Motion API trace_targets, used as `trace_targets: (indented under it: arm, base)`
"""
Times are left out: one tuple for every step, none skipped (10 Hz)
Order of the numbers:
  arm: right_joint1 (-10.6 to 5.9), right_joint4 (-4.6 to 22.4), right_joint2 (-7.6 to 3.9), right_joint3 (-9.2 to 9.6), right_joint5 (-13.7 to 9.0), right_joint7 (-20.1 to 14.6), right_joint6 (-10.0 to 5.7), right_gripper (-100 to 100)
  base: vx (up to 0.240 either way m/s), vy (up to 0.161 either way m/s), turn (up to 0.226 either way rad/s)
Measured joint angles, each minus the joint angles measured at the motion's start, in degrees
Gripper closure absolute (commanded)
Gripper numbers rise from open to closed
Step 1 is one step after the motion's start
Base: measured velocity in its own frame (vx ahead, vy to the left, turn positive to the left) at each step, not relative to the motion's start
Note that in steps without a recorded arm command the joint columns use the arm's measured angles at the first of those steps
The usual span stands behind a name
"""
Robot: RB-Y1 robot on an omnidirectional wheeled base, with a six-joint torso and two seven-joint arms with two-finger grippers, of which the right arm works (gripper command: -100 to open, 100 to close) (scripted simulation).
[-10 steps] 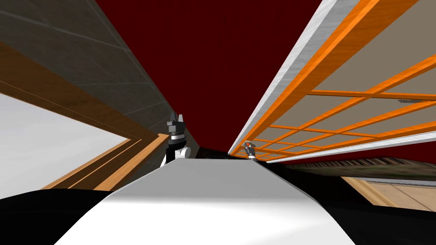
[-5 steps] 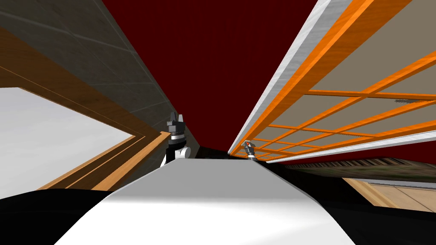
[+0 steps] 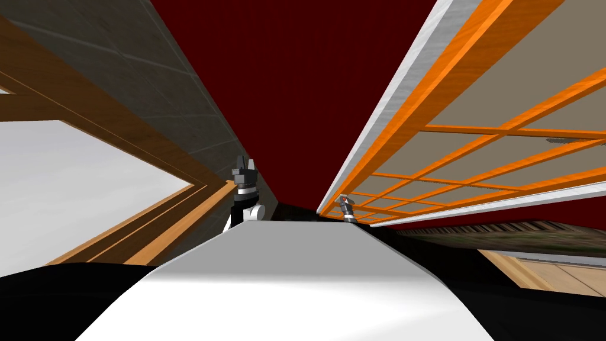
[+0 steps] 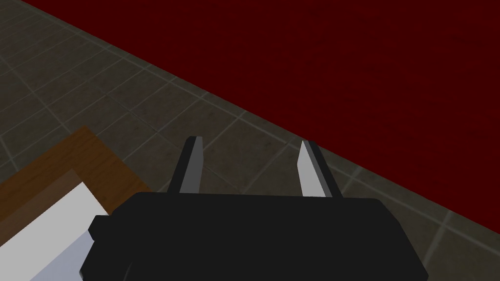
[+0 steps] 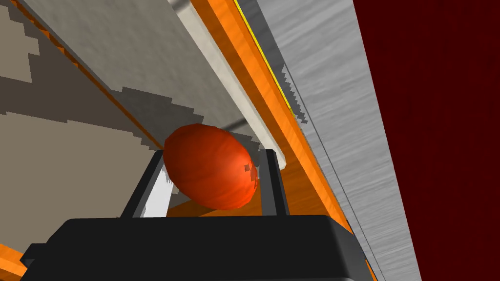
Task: Pull the door open
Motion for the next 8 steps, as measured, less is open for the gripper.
trace_targets:
  arm:
    - [-0.29, 0.39, -0.13, 0.24, -0.39, -1.21, -0.1, 100]
    - [-0.45, 0.68, -0.28, 0.59, -1.0, -2.64, -0.19, 100]
    - [-0.37, 0.39, -0.26, 0.84, -1.29, -3.73, 0.0, 100]
    - [-0.6, 0.56, -0.34, 1.17, -1.87, -5.08, 0.08, 100]
    - [-0.75, 0.57, -0.52, 1.66, -2.74, -6.65, 0.21, 100]
    - [-0.55, 0.05, -0.49, 2.0, -3.12, -8.01, 0.51, 100]
    - [-0.86, 0.4, -0.68, 2.44, -3.8, -9.56, 0.55, 100]
    - [-1.12, 0.68, -0.73, 2.66, -4.18, -10.62, 0.56, 100]
  base:
    - [-0.035, -0.012, 0.033]
    - [-0.031, -0.012, 0.015]
    - [-0.036, -0.011, 0.023]
    - [-0.055, -0.01, 0.06]
    - [-0.041, -0.011, 0.017]
    - [-0.045, -0.019, 0.028]
    - [-0.036, -0.017, 0.026]
    - [-0.044, -0.012, 0.042]
